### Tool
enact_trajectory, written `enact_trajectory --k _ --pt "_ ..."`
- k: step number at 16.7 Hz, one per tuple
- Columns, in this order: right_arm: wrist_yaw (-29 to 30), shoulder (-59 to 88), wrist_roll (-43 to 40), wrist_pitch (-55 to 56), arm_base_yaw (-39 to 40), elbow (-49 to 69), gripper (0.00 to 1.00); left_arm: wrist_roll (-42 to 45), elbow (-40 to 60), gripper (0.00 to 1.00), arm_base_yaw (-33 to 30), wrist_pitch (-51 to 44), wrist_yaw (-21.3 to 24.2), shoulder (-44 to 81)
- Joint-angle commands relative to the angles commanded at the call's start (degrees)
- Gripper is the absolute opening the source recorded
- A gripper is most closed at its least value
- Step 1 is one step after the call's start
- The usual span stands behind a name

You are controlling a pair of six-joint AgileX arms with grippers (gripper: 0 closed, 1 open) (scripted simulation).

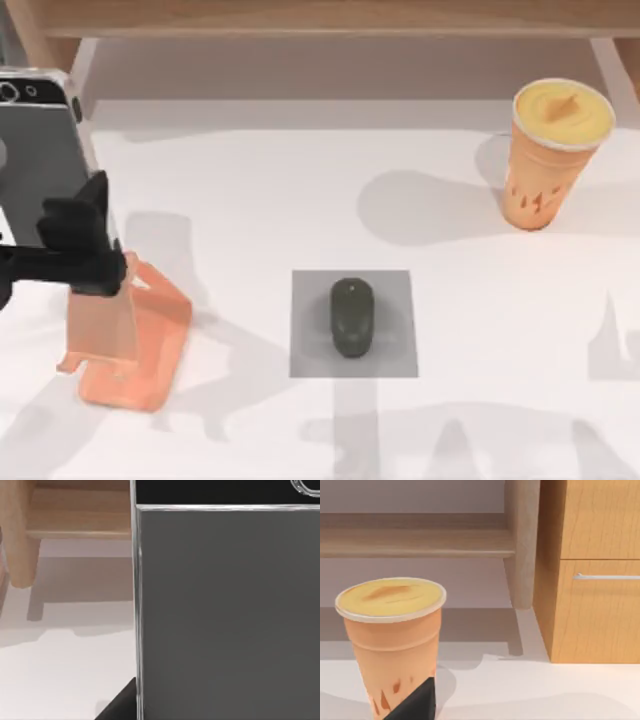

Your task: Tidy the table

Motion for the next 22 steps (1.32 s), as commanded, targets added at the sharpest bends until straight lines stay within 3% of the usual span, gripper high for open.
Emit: enact_trajectory --k 5,11,22 --pt "0.0 0.0 0.0 0.0 0.0 0.0 1.0 1.6 -10.7 0.0 1.4 5.3 0.2 6.5" --pt "0.0 0.0 0.0 0.0 0.0 0.0 1.0 1.9 -11.4 0.0 1.7 6.4 0.4 7.4" --pt "0.0 0.0 0.0 0.0 0.0 0.0 1.0 1.9 -11.4 0.83 1.7 6.4 0.4 7.4"
